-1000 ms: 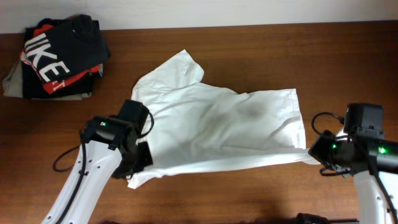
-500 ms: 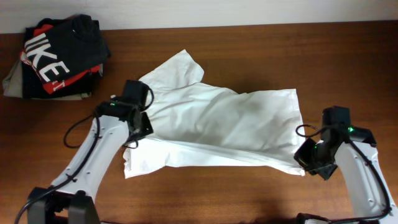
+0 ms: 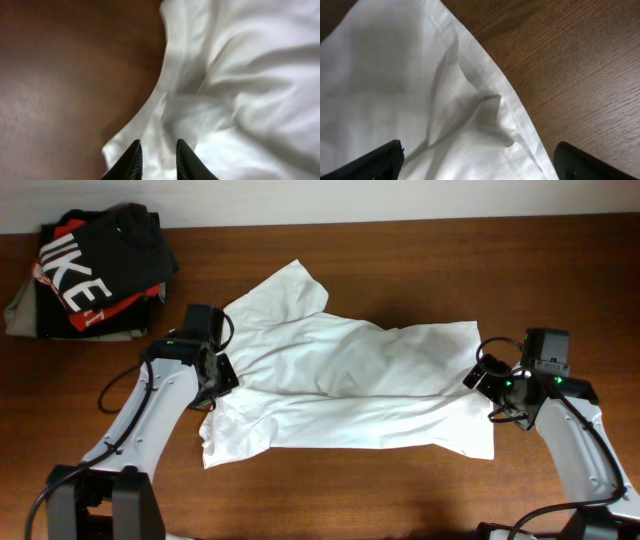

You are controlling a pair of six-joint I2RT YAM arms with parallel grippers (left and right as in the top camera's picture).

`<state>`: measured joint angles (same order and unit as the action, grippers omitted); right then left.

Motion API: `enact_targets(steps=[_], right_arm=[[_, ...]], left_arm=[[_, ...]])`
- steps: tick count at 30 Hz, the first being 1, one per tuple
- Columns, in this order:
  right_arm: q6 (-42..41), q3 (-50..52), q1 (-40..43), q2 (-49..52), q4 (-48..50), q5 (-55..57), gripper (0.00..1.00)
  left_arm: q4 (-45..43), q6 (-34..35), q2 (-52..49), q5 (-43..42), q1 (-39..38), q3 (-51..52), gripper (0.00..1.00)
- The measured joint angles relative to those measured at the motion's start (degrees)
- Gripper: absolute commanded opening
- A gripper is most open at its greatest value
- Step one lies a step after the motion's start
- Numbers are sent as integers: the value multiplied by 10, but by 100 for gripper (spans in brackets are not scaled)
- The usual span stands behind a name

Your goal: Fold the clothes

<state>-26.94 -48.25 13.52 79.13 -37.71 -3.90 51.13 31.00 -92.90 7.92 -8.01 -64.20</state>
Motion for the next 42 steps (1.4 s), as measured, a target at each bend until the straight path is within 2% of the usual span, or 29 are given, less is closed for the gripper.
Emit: enact_targets(steps=[1,4,5,7,13,15,19,24,27,28,29,30,31,32,33,34,37,42], right_arm=[[9,-16,0,2,-49,0,94],[30,-53,0,3,-143,-13,27],[34,-52,0,8,-143,-16,14],[35,-45,0,30,-141,-28,4],[41,-27,0,180,-75,-74,4],[38,-35,3,191,-81,-78,4],[6,-44,3,196,-90,-71,4],[-9,-86,3,212,-150,-6,4],[-53,-88,3,202,-191,68,4],[-64,-88,3,164,-195,85,4],[-68,-89,3,135,-193,90,8],[-51,-89,3,103,-176,77,22],[-11,-90,3,72,-160,34,30],[20,-90,3,63,-155,-8,29],[63,-90,3,61,-153,-59,11],[90,-90,-2,65,-154,-87,4],[124,-90,-34,100,-154,-125,4],[117,-68,-43,147,-117,-125,4]], left_arm=[[20,-2,0,-2,0,0,18],[83,-13,-3,-28,0,2,10],[83,-23,-7,-56,0,4,7],[80,-34,-30,-88,-7,13,2],[52,-40,-110,-121,-16,23,2],[50,-40,-126,-120,-10,24,1],[80,-18,-135,-72,64,23,1],[118,22,-134,-37,105,24,1],[141,51,-75,-4,105,26,1],[144,56,-26,-3,105,27,1],[144,57,18,-4,105,27,1],[139,41,61,-17,103,27,1],[131,19,89,-37,96,27,1],[127,3,96,-52,85,27,1],[114,-17,90,-76,58,27,1],[108,-26,82,-87,42,27,1],[71,-36,5,-110,-10,28,1],[53,-36,-98,-107,-14,31,1]])
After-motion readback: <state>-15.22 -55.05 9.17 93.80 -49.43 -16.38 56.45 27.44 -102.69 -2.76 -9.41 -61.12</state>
